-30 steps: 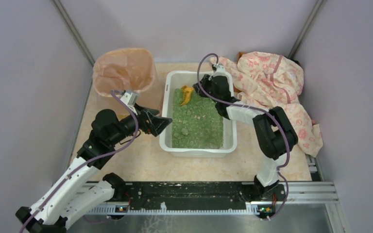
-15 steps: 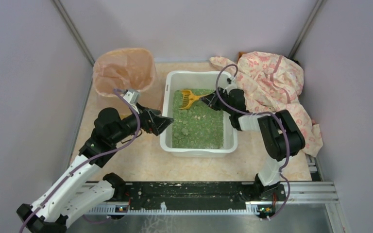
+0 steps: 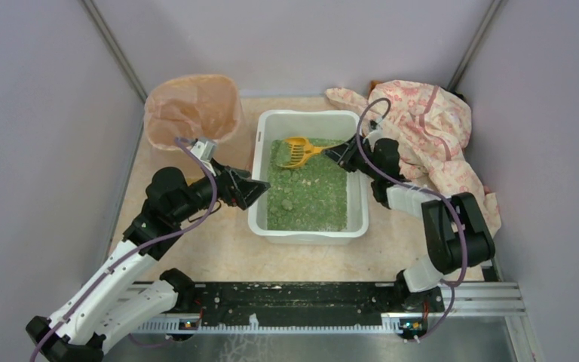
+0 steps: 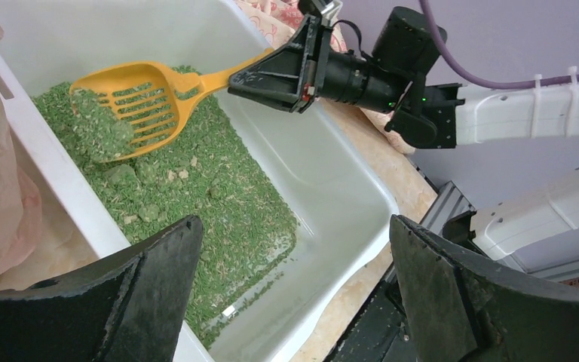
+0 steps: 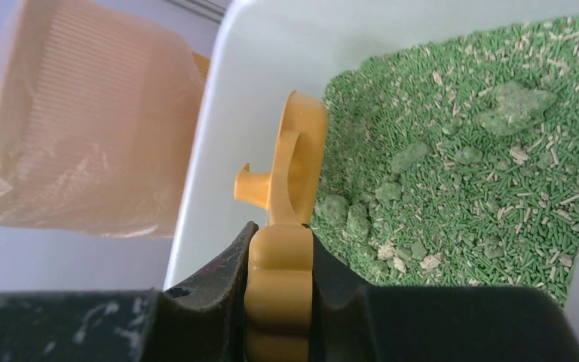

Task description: Clean the litter box

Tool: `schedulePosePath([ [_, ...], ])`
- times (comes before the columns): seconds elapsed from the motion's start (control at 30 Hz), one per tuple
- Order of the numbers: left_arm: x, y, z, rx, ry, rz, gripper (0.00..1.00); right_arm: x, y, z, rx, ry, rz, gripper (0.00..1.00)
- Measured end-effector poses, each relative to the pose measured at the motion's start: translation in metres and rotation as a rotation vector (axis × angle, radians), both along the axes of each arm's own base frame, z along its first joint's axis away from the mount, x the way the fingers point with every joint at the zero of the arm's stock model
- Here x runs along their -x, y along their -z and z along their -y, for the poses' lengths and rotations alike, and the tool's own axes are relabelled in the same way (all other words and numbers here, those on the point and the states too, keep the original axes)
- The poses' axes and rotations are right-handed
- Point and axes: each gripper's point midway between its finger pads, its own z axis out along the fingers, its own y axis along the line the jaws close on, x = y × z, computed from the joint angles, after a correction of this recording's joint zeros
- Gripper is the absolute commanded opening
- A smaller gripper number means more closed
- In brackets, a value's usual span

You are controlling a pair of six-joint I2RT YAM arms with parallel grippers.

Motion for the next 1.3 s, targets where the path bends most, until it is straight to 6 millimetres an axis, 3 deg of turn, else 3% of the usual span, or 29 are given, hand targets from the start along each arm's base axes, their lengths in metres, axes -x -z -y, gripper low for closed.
schedulePosePath([
  [0.2,-0.001,0.0,0.0,0.002,-0.006,-0.002,0.99,0.014,-0.036,0.023,-0.036,0.019,0.065,0.0],
  [0.43,-0.005,0.005,-0.003,-0.003,-0.035,-0.027,0.99,0.038,-0.073,0.081,-0.068,0.115,0.16,0.0],
  [0.5,-0.005,0.005,-0.003,0.001,-0.037,-0.031,0.99,0.042,-0.074,0.086,-0.076,0.132,0.167,0.0],
  [0.63,-0.007,0.005,0.0,0.008,-0.036,-0.041,0.99,0.054,-0.062,0.078,-0.104,0.081,0.122,0.0],
  [0.83,-0.01,0.013,0.004,0.004,-0.028,-0.075,0.99,0.059,-0.044,0.106,-0.136,0.147,0.06,0.0],
  [1.3,-0.01,0.011,0.004,0.009,-0.028,-0.07,0.99,0.075,-0.056,0.099,-0.325,0.058,0.054,0.0],
])
